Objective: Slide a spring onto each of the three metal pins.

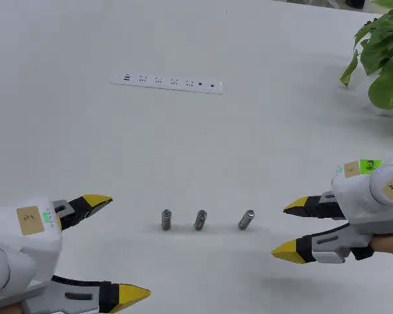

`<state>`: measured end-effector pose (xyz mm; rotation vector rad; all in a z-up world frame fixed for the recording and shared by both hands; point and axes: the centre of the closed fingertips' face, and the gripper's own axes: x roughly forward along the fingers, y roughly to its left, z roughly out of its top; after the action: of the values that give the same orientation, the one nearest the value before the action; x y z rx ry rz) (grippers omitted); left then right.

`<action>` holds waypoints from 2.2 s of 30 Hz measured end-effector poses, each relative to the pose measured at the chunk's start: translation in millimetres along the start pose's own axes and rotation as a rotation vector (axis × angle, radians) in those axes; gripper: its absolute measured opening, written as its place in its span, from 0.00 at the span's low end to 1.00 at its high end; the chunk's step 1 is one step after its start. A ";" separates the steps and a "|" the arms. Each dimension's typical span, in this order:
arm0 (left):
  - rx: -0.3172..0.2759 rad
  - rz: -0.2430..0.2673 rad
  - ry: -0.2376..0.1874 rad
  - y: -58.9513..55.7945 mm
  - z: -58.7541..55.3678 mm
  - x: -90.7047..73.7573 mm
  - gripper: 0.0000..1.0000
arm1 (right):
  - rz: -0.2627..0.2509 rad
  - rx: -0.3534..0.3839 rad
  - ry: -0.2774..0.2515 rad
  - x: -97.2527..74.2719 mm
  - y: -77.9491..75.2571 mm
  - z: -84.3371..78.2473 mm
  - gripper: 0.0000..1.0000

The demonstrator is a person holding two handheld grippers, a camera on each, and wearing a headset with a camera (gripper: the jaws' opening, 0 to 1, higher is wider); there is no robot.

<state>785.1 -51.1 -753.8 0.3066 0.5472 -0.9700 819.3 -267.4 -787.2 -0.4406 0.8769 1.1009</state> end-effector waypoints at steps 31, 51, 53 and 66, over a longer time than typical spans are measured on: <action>-0.008 0.010 0.049 -5.4 -14.8 -8.5 0.95 | -0.049 0.104 -0.286 -26.2 27.9 -16.8 0.85; -0.053 0.040 0.030 -7.3 -16.0 -9.7 1.00 | -0.065 0.121 -0.333 -27.8 33.0 -19.0 0.89; -0.053 0.042 0.029 -6.4 -15.6 -9.2 1.00 | -0.065 0.122 -0.335 -28.3 32.7 -18.6 0.89; -0.053 0.043 0.027 -7.0 -14.5 -7.0 1.00 | -0.060 0.120 -0.338 -27.5 32.5 -17.6 0.88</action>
<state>771.7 -43.1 -761.9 0.2831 0.5884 -0.9090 778.2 -282.3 -772.5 -0.1724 0.6231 1.0239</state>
